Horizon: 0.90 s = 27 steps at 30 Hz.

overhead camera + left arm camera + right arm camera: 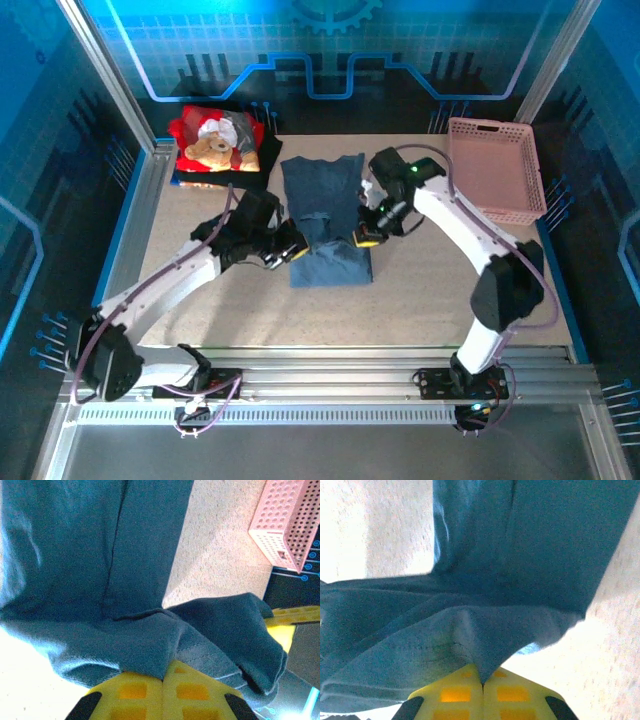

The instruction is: Fold and stack the t-shirts

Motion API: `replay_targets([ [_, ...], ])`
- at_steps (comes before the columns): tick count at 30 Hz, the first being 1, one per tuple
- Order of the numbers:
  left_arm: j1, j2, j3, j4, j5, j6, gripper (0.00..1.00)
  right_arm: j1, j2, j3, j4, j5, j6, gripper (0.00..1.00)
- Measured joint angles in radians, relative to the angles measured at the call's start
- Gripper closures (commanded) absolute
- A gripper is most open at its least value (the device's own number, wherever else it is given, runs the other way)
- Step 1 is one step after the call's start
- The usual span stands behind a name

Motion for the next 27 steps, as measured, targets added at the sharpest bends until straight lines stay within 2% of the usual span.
replay_targets([
  [3, 0.054, 0.061, 0.041, -0.018, 0.034, 0.061, 1.00, -0.019, 0.078, 0.072, -0.017, 0.013, -0.025, 1.00],
  [7, 0.132, 0.218, 0.161, -0.011, 0.081, 0.152, 1.00, -0.047, 0.246, 0.266, -0.028, 0.036, -0.051, 1.00],
  [11, 0.189, 0.360, 0.234, -0.002, 0.124, 0.214, 1.00, -0.081, 0.367, 0.337, -0.032, 0.061, -0.068, 1.00],
  [19, 0.214, 0.553, 0.367, -0.010, 0.154, 0.308, 1.00, -0.117, 0.503, 0.433, -0.047, 0.098, -0.076, 1.00],
  [27, 0.240, 0.665, 0.427, 0.000, 0.158, 0.354, 1.00, -0.142, 0.629, 0.584, -0.064, 0.101, -0.075, 0.98],
])
